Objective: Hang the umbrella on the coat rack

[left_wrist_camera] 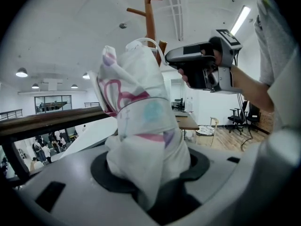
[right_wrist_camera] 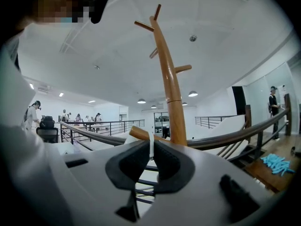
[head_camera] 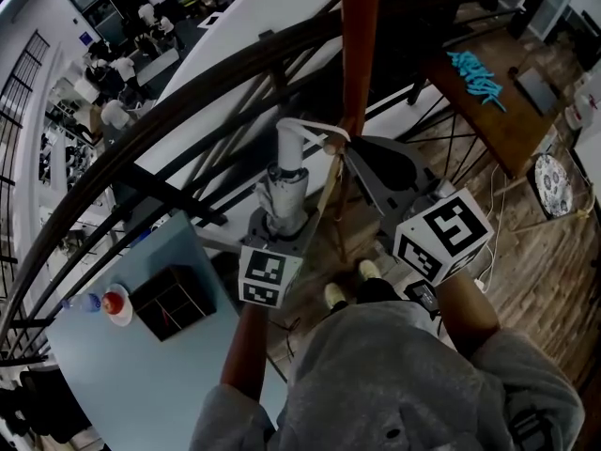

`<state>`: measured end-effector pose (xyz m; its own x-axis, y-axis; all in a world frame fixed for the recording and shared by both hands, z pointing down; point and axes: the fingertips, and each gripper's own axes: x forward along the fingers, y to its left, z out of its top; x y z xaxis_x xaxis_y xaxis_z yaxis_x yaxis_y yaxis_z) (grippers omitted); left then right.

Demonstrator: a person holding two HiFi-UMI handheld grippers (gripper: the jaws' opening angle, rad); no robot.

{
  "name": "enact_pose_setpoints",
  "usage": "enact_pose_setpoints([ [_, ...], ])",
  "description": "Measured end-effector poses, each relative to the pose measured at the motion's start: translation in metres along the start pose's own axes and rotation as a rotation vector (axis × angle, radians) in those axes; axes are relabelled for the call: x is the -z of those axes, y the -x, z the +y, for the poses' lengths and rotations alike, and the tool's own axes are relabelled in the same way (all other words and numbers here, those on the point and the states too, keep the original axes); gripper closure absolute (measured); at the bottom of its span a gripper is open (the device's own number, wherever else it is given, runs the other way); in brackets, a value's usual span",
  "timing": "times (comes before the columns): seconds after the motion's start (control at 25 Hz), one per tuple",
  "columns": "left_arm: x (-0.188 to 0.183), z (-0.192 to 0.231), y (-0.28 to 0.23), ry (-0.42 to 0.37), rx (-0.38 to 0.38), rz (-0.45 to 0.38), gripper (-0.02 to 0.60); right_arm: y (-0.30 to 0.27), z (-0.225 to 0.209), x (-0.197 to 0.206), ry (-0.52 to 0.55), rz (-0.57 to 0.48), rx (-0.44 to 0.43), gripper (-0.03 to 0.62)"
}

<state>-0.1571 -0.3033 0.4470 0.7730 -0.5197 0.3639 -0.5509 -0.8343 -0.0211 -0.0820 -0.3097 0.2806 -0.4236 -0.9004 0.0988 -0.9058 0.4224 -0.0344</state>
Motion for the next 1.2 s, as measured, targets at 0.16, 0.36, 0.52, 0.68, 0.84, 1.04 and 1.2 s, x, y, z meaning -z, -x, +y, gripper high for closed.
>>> enact_pose_setpoints([
  [0.16,0.016,-0.008,-0.008,0.046,0.015,0.028,0.337,0.005,-0.008,-0.001,0.027,-0.037,-0.001,0.55],
  [0.36,0.033,-0.016,-0.015,0.078,0.019,0.044,0.337,0.02,-0.014,-0.004,-0.015,-0.075,-0.034,0.451],
  [0.52,0.036,-0.027,-0.019,0.095,0.011,0.059,0.337,0.03,-0.022,0.003,0.01,-0.064,-0.029,0.451],
  [0.68,0.036,-0.037,-0.025,0.11,0.004,0.063,0.337,0.037,-0.024,0.007,0.034,-0.062,-0.052,0.46],
  [0.84,0.033,-0.052,-0.032,0.138,-0.006,0.065,0.337,0.047,-0.036,0.01,0.054,-0.048,-0.061,0.492],
  [1.04,0.035,-0.069,-0.047,0.165,-0.042,0.079,0.337,0.058,-0.06,0.017,0.047,-0.005,-0.065,0.551],
  [1.2,0.039,-0.078,-0.06,0.188,-0.081,0.099,0.336,0.065,-0.075,0.025,0.017,0.021,-0.093,0.56],
])
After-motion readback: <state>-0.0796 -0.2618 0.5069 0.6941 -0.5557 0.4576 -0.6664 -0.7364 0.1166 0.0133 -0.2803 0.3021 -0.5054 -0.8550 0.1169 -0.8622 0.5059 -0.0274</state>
